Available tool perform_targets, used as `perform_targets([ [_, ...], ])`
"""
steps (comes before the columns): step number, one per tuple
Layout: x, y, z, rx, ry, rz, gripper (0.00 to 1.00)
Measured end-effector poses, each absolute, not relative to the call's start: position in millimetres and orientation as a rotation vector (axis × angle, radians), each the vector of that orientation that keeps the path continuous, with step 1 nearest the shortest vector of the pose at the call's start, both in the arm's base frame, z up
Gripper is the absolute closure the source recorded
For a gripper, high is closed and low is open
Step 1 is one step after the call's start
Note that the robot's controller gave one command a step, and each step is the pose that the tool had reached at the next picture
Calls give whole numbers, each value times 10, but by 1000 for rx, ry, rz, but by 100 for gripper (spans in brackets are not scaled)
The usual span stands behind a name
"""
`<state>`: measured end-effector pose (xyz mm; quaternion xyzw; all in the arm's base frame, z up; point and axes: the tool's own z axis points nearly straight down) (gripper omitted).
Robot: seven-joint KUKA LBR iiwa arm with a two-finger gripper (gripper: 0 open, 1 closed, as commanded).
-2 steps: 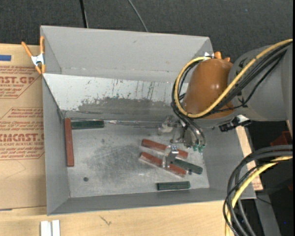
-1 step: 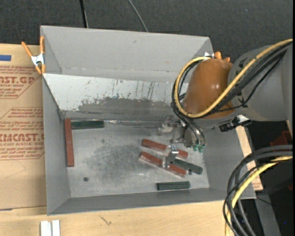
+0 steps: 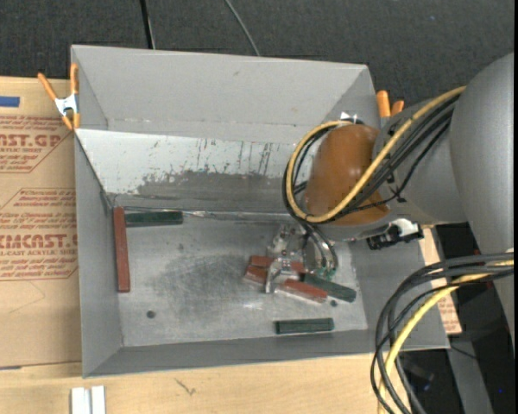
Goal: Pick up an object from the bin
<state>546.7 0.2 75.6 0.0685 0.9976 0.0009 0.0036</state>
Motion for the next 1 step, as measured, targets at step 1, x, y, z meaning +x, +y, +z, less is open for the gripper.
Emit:
perform_targets([
  [1,5467,2,755,215,3127,3,100],
])
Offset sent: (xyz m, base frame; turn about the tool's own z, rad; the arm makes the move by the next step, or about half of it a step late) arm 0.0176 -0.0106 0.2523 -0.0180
